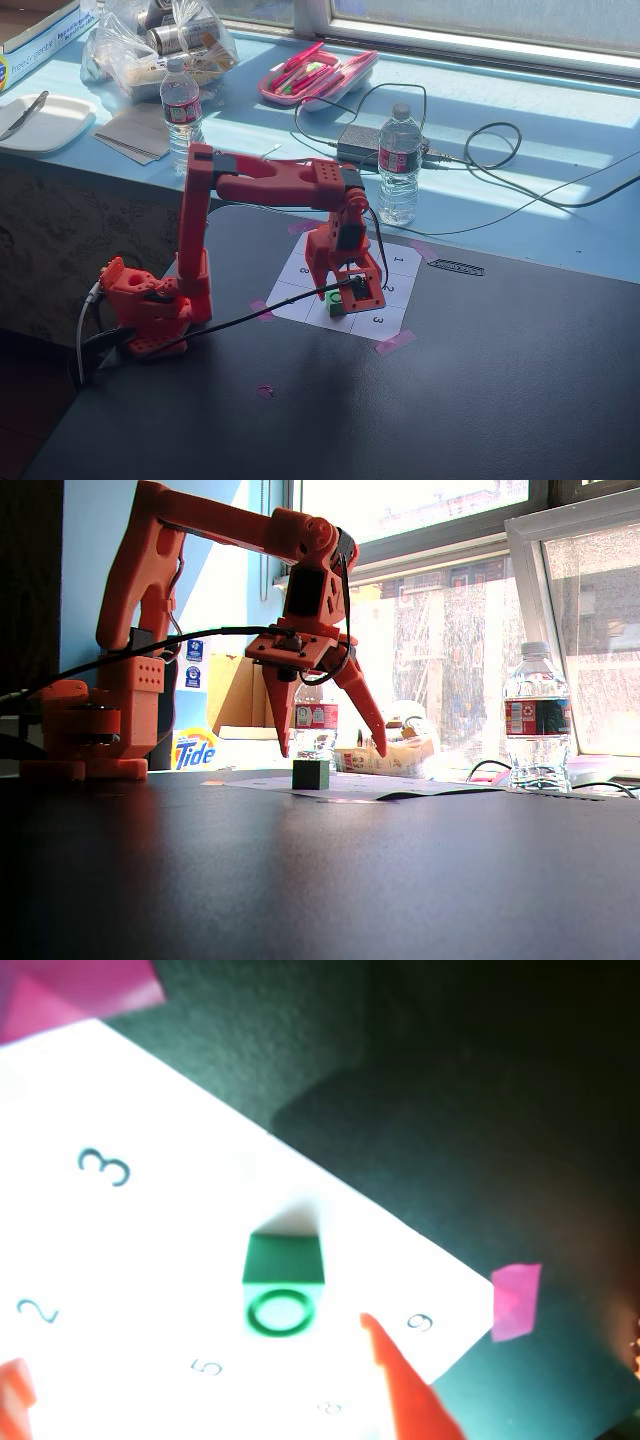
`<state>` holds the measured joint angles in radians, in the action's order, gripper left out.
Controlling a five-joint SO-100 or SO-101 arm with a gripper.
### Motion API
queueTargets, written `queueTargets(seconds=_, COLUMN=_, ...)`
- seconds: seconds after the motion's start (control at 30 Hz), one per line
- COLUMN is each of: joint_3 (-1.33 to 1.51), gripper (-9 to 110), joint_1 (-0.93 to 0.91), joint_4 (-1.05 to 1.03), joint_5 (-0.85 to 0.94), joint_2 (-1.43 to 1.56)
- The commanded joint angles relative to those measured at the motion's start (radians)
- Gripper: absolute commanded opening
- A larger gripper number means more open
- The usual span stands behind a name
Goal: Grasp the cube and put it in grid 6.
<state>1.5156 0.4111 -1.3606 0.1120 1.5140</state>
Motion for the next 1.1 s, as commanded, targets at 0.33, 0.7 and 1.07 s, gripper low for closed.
queueTargets(seconds=0.33, joint_3=0.190, gripper=8, joint_1=-0.465, joint_4=-0.115, joint_5=0.057, joint_2=0.657)
queueTargets(seconds=0.7, joint_3=0.808, gripper=0, joint_1=-0.456, joint_4=0.233, joint_5=-0.025, joint_2=0.989)
queueTargets(seconds=1.07, joint_3=1.261, gripper=0, joint_1=-0.419, joint_4=0.676, joint_5=-0.035, joint_2=1.183)
